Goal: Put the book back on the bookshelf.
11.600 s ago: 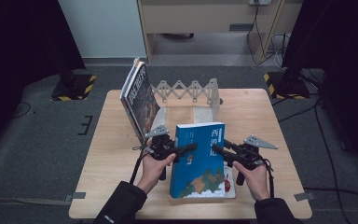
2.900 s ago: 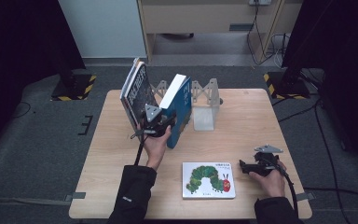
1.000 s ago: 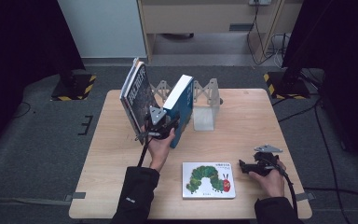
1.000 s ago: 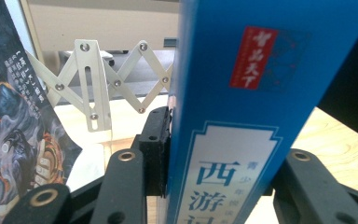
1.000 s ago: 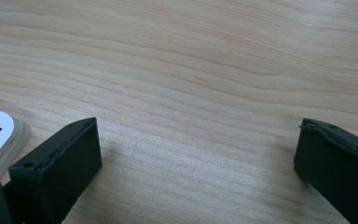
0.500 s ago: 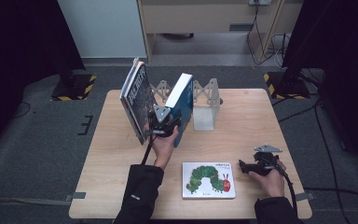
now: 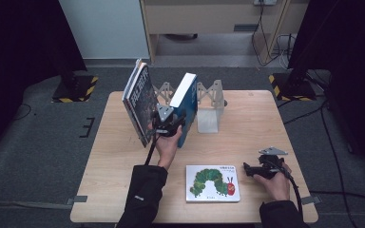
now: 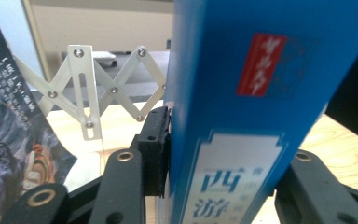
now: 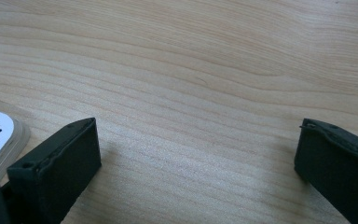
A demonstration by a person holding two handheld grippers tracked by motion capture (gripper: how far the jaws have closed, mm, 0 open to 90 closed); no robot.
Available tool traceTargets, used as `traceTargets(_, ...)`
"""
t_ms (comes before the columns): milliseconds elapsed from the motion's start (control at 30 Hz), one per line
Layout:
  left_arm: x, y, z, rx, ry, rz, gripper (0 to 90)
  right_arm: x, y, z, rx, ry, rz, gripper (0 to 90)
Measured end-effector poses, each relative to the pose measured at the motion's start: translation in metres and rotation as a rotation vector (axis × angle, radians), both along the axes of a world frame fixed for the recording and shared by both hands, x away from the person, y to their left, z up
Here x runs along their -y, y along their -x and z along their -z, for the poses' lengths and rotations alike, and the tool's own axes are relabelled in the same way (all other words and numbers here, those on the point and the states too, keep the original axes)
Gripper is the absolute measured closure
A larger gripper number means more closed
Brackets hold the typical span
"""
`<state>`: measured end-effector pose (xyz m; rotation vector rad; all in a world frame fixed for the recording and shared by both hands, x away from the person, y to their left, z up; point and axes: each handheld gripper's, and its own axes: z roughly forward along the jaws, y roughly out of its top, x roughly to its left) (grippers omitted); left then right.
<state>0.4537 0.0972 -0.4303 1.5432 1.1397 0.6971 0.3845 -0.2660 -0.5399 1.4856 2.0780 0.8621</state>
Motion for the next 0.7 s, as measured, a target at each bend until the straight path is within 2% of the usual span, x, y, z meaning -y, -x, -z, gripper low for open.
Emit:
traceTargets(67,-0.003,0.003,0.003,0.015,0.011,0.013,55.7,0.000,0.000,0.000,0.000,0.000,0.000,0.5)
traceTargets(267,-0.007,0.009,0.006,-0.014,0.040,0.029,54.4,0.000,0.000,0.000,-0.002,0.000,-0.001,0.5)
traceTargets(367,-0.004,0.006,0.001,-0.044,0.009,0.018,55.8,0.000,0.000,0.000,-0.003,0.002,-0.004,0.5)
traceTargets(400,-0.004,0.005,0.000,-0.041,0.001,0.013,56.3,0.000,0.000,0.000,-0.003,0.002,-0.004,0.5)
traceTargets(567,0.001,-0.003,-0.002,-0.052,0.011,0.003,56.6,0.000,0.000,0.000,-0.003,0.000,-0.001,0.5)
traceTargets(700,0.005,-0.009,-0.004,-0.058,0.000,0.004,56.4,0.000,0.000,0.000,-0.003,0.002,-0.004,0.5)
